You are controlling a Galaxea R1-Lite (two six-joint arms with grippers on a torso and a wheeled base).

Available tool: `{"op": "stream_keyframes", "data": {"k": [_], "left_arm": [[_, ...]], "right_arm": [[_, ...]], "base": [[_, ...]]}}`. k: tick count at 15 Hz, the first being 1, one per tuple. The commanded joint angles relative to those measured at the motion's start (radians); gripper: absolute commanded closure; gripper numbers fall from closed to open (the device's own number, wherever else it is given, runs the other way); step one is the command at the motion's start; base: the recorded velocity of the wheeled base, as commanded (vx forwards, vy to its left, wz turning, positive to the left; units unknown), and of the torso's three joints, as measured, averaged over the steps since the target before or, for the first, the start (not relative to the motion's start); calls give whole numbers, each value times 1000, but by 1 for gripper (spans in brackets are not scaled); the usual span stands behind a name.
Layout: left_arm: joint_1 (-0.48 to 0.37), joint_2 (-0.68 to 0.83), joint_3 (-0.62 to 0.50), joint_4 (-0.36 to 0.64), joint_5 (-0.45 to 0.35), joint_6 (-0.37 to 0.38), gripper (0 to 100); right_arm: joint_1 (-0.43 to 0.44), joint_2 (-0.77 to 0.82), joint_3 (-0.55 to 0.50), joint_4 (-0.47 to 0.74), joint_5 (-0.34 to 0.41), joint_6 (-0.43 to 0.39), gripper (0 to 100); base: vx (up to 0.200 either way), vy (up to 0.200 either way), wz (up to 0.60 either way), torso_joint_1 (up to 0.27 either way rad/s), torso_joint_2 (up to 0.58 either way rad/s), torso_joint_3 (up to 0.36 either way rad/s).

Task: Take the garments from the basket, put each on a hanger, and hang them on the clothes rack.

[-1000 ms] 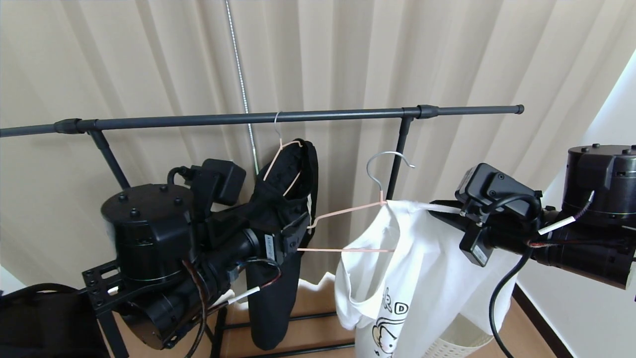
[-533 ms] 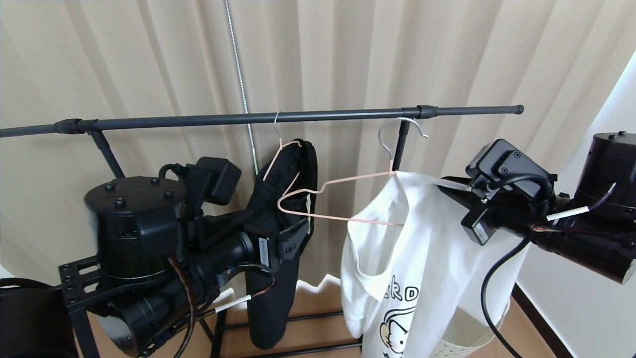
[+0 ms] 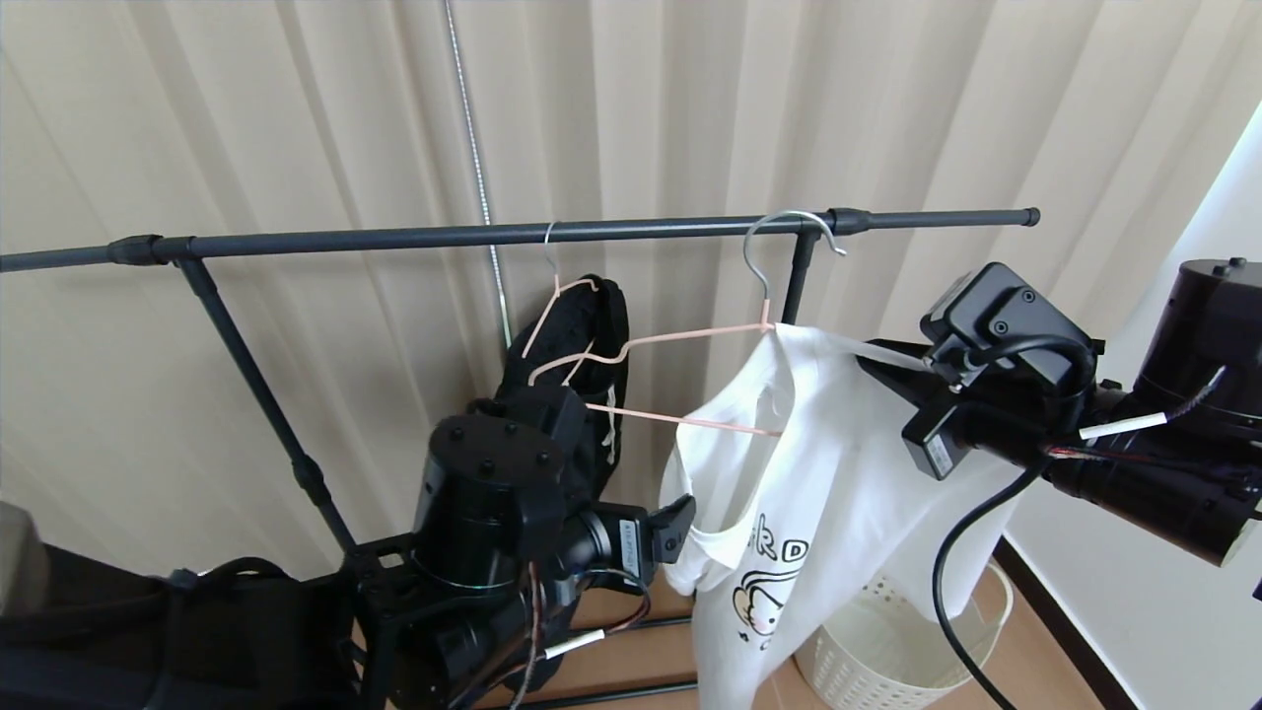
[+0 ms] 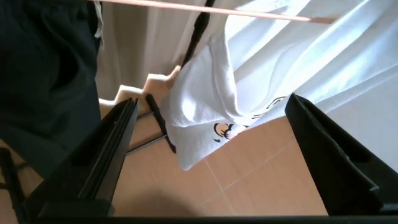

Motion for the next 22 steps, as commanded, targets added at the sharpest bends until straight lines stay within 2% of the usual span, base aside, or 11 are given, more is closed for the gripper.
{"op": "stream_keyframes", "data": {"k": [1,4,6,8,12,13,17,20,22], "left_arm": [[-13,97,-31,-1,8,-45,0],[-13,126,-51,-4,11,-81,0],[-13,141,-57,-9,14,-84,0],[-11,185,-79,-10,68,-85,0],[-11,205,-80,-10,74,-85,0],[-11,207,-77,-10,74,-84,100],[7,212,-82,-10,77,-81,100],[41,178,-85,-10,103,-73,100],[65,150,-85,-10,104,-56,100]], "right_arm": [[14,0,2,-1,0,-1,100],[29,-3,8,-1,0,-1,100],[47,-8,11,-7,-1,-1,100],[49,-17,19,-7,-1,-1,100],[49,-25,22,-7,-1,-1,100],[49,-26,22,-7,-1,-2,100],[44,-31,20,-5,-1,-1,100],[-3,-18,13,-5,3,1,100],[-16,-14,11,-5,11,36,100]], "base": [[0,0,0,0,0,0],[0,0,0,0,0,0],[0,0,0,0,0,0],[0,0,0,0,0,0],[0,0,0,0,0,0],[0,0,0,0,0,0],[0,0,0,0,0,0],[0,0,0,0,0,0],[0,0,0,0,0,0]]}}
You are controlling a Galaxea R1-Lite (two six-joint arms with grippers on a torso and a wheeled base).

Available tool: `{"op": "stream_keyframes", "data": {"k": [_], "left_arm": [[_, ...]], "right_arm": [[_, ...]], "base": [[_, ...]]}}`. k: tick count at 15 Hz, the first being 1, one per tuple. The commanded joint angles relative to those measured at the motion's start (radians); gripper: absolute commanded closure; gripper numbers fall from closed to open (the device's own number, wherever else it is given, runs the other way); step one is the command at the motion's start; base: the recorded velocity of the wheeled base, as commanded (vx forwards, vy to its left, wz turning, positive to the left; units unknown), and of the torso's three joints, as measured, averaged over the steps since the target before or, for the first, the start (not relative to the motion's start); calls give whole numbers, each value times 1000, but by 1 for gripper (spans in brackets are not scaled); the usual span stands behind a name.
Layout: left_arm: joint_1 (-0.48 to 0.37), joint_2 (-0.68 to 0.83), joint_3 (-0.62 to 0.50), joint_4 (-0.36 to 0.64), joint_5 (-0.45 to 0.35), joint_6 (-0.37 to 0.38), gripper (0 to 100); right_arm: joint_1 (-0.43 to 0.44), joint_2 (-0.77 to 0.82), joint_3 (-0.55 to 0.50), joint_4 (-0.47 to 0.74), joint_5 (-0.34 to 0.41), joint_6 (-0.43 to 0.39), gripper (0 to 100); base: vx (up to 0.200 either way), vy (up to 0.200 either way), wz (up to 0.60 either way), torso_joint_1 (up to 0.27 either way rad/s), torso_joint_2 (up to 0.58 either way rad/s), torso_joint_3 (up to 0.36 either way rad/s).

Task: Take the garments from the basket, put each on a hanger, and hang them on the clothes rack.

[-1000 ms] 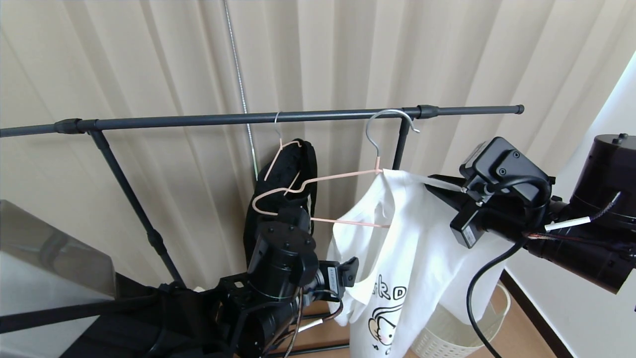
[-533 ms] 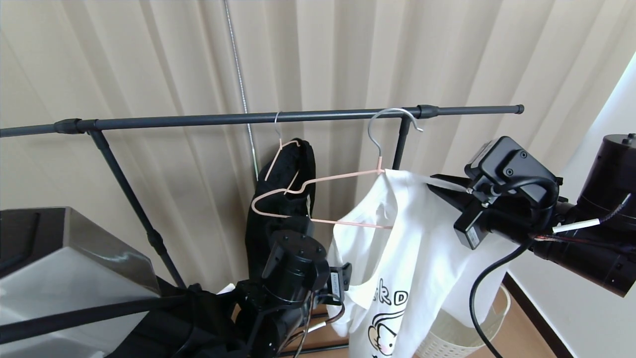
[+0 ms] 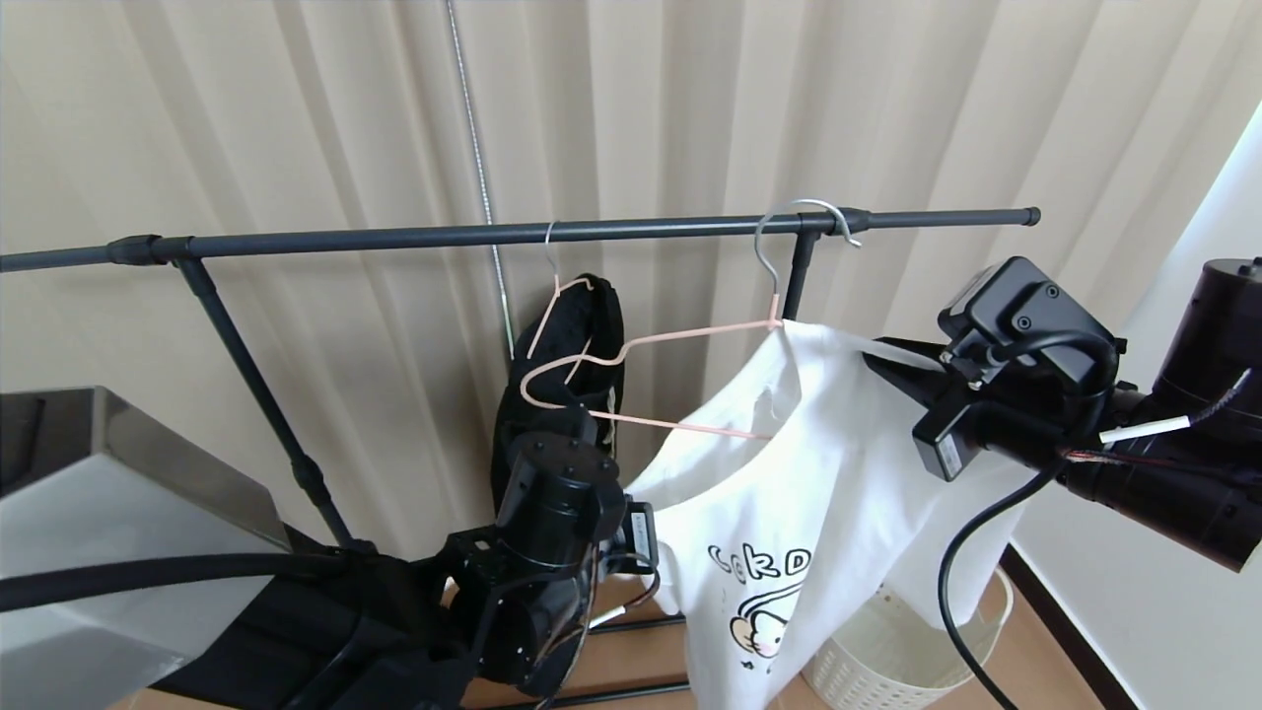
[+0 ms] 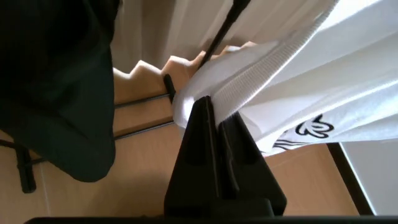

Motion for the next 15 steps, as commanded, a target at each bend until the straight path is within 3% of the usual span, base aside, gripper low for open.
{"op": "stream_keyframes", "data": {"k": [1,4,11,15], "left_arm": [[24,-39,-5,-1,3,4,100],[33,-51,-9,-1,15,4,100],[85,-81,-26,-7,41,34,100],[108,-100,-29,-8,47,44,100]], "right_arm": [[-8,9,-5,-1,5,34,100],[-34,9,-8,8,88,53,100],[-186,15,1,13,332,51,100],[-228,52,-2,11,361,47,100]], "base": [[0,0,0,0,0,0],[0,0,0,0,0,0],[0,0,0,0,0,0],[0,0,0,0,0,0]]}}
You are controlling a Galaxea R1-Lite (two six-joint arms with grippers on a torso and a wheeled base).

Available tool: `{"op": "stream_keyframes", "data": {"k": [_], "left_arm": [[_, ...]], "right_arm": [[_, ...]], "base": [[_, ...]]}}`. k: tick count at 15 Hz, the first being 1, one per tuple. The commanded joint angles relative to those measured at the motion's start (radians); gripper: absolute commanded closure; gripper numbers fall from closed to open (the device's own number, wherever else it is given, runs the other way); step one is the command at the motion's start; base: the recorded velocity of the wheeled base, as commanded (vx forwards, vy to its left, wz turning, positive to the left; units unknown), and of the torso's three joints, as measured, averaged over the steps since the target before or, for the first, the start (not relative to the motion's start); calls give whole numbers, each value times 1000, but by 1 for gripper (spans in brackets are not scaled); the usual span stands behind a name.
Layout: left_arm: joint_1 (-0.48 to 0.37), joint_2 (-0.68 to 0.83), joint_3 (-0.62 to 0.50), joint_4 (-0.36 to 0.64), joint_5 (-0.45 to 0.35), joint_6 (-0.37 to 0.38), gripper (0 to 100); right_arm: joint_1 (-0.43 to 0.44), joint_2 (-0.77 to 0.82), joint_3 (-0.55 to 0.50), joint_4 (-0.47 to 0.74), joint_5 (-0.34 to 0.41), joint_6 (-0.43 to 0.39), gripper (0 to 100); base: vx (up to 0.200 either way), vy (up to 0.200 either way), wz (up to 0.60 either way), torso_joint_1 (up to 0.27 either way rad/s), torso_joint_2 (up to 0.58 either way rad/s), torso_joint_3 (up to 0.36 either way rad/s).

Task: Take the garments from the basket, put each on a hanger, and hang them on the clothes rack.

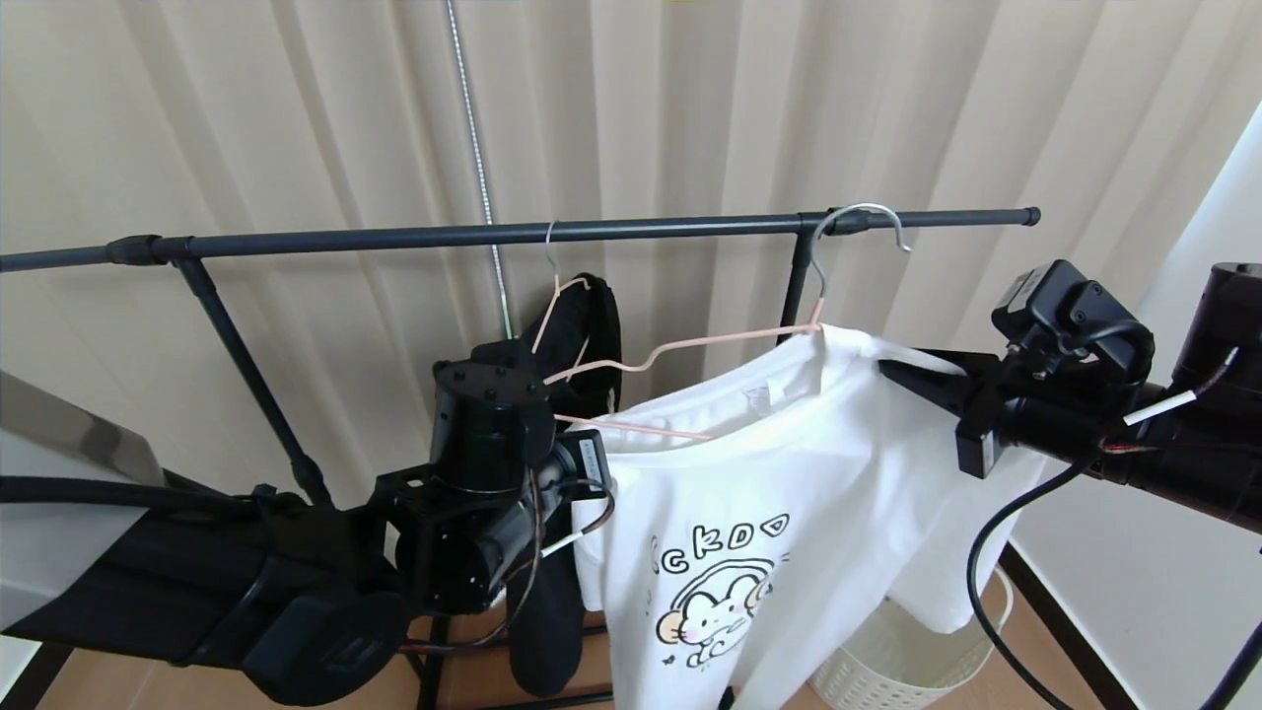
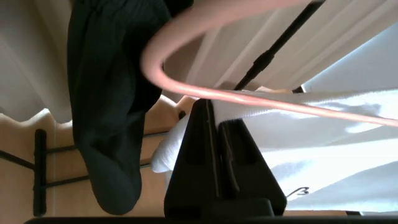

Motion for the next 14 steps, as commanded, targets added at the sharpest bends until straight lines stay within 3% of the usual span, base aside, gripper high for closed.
{"op": "stream_keyframes", "data": {"k": [1,5,14], "left_arm": [[16,-16,-1,0,1,4,100],[46,-43,-6,0,1,19,100],[89,-43,-14,0,-2,39,100]], "right_arm": [[-9,18,0,-1,1,-4,100],[-49,41,4,-1,2,-66,100],[-98,56,1,-1,2,-103,100]], "base": [[0,0,0,0,0,0],[0,0,0,0,0,0],[0,0,0,0,0,0]]}}
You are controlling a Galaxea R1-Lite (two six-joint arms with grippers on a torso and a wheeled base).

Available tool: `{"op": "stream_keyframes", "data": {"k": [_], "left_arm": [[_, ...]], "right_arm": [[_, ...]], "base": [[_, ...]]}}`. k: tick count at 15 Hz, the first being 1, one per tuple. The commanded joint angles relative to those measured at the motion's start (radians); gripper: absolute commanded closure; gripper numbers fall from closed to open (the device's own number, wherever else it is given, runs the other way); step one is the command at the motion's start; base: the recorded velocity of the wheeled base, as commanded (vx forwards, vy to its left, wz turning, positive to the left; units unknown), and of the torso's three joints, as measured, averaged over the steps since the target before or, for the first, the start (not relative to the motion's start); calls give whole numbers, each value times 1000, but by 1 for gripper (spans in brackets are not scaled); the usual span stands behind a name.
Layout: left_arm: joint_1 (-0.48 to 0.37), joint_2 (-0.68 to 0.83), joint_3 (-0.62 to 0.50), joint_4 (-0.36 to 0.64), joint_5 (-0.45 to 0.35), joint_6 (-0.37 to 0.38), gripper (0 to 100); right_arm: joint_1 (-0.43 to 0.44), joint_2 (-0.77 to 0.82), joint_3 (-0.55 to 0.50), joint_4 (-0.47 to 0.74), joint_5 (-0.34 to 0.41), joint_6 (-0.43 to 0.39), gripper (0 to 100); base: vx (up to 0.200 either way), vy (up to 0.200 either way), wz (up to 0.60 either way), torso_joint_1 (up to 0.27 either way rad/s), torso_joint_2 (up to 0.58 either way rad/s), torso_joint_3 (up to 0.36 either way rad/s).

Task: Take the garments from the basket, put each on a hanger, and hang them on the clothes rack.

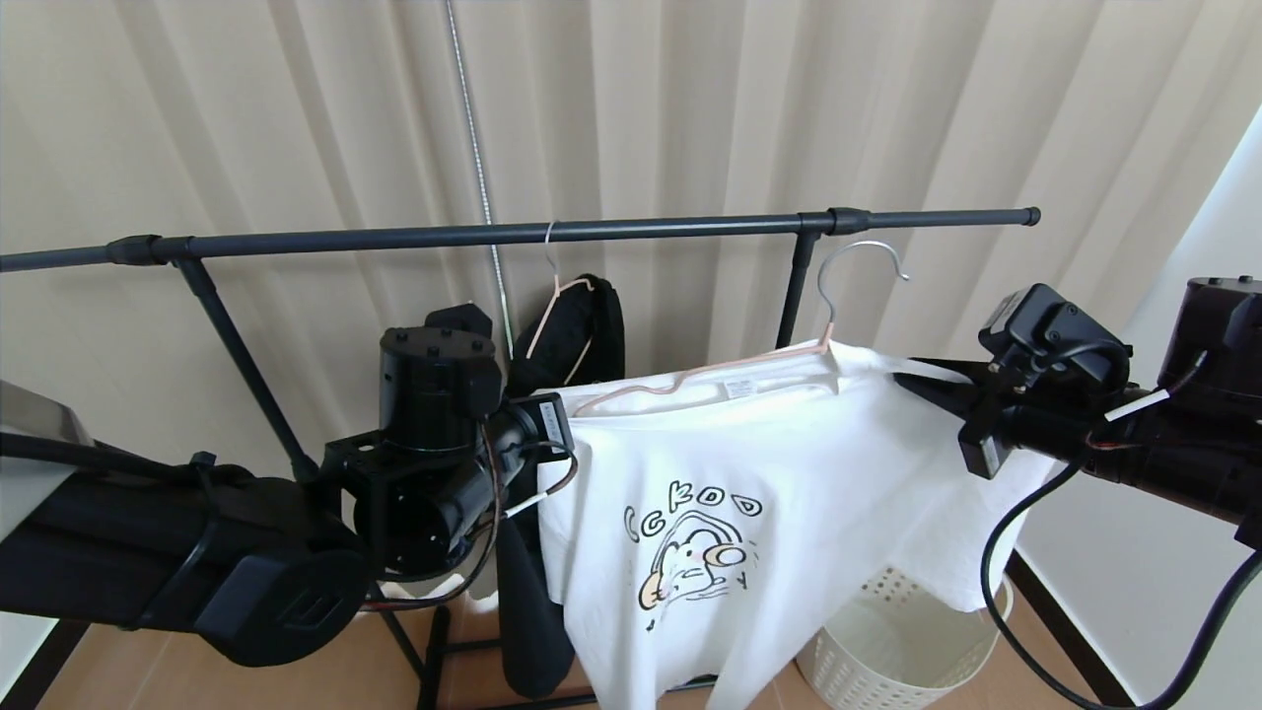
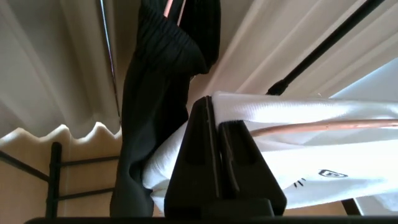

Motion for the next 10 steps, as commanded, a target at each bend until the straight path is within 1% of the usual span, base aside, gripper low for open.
{"op": "stream_keyframes", "data": {"k": [1,3,5,6,7,8,9,10], "left_arm": [[3,-1,-1,0,2,0,100],[-11,-16,1,0,0,4,100],[-77,-38,-49,9,2,58,100],[-101,-39,-68,26,2,83,100],[-118,-34,-90,52,5,109,100],[-144,-30,-131,105,8,123,100],[-152,-27,-160,137,11,123,100],[-170,-28,-208,197,25,124,100]], "right_arm": [[-7,4,2,-1,-1,-4,100],[-7,4,3,-1,-2,-5,100],[0,20,-9,-1,-8,-1,100],[6,30,-11,-4,-34,-1,100],[20,30,-14,-4,-63,1,100],[45,33,-29,-2,-105,6,100],[54,33,-28,-2,-125,6,100],[62,30,-29,-4,-151,9,100]], "base": [[0,0,0,0,0,0],[0,0,0,0,0,0],[0,0,0,0,0,0],[0,0,0,0,0,0],[0,0,0,0,0,0],[0,0,0,0,0,0],[0,0,0,0,0,0],[0,0,0,0,0,0]]}}
